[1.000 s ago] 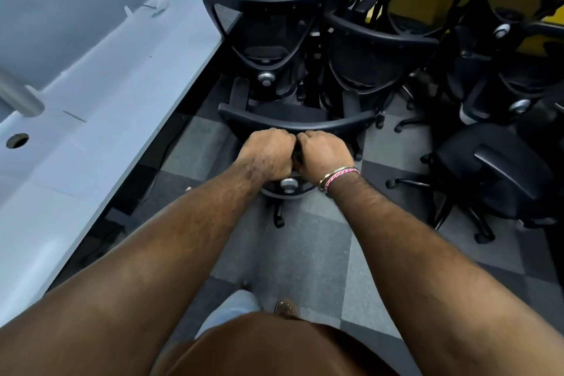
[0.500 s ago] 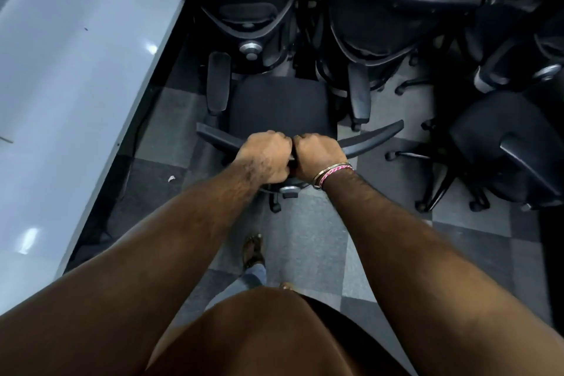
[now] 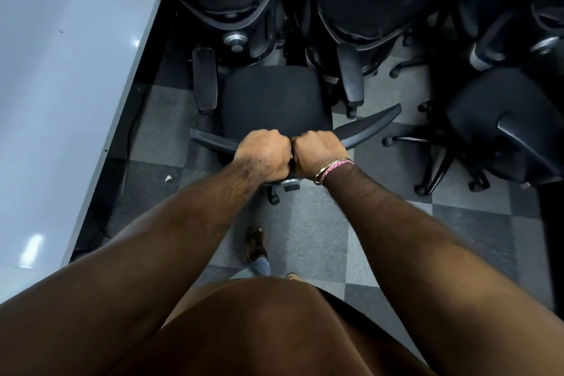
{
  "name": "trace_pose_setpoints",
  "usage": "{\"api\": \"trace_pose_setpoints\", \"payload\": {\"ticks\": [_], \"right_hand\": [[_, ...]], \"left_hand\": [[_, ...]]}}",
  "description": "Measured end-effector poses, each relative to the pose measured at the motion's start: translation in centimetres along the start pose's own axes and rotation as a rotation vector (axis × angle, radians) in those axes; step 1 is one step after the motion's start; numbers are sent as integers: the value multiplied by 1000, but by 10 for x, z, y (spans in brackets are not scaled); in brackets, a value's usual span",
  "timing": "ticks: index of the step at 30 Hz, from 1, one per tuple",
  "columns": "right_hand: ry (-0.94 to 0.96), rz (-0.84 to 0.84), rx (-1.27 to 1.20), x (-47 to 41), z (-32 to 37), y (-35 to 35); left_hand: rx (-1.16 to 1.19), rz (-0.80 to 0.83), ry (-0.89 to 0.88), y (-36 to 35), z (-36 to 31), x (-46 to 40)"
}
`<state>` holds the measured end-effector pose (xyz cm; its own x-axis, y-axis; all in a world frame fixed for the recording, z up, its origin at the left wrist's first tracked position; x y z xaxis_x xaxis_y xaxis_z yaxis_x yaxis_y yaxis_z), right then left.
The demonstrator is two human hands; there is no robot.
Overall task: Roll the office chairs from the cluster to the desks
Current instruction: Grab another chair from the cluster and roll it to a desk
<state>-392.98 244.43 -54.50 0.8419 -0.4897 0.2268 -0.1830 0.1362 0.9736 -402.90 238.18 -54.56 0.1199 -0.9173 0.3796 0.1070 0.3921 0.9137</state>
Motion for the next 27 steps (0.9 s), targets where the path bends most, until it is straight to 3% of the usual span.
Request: {"api": "trace_pose_setpoints", "payload": {"ticks": [15, 27], "right_hand": [[-2, 10, 4, 129, 4, -27], [-116, 13, -45, 239, 46, -48]], "left_hand": [[-15, -80, -6, -21, -108, 81], [-95, -79, -145, -41, -166, 163]]}}
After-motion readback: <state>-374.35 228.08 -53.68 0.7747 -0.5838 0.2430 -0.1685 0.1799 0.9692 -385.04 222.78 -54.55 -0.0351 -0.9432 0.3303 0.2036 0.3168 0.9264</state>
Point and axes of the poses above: each hand's wrist, its own x-axis away from the middle knuckle, its own y-axis out of the back of the hand, z = x × y, the point moved 2 cm from there along -x, towards the middle knuckle, and after that the axes turned 5 degrees about -x, right-handed, at the moved point
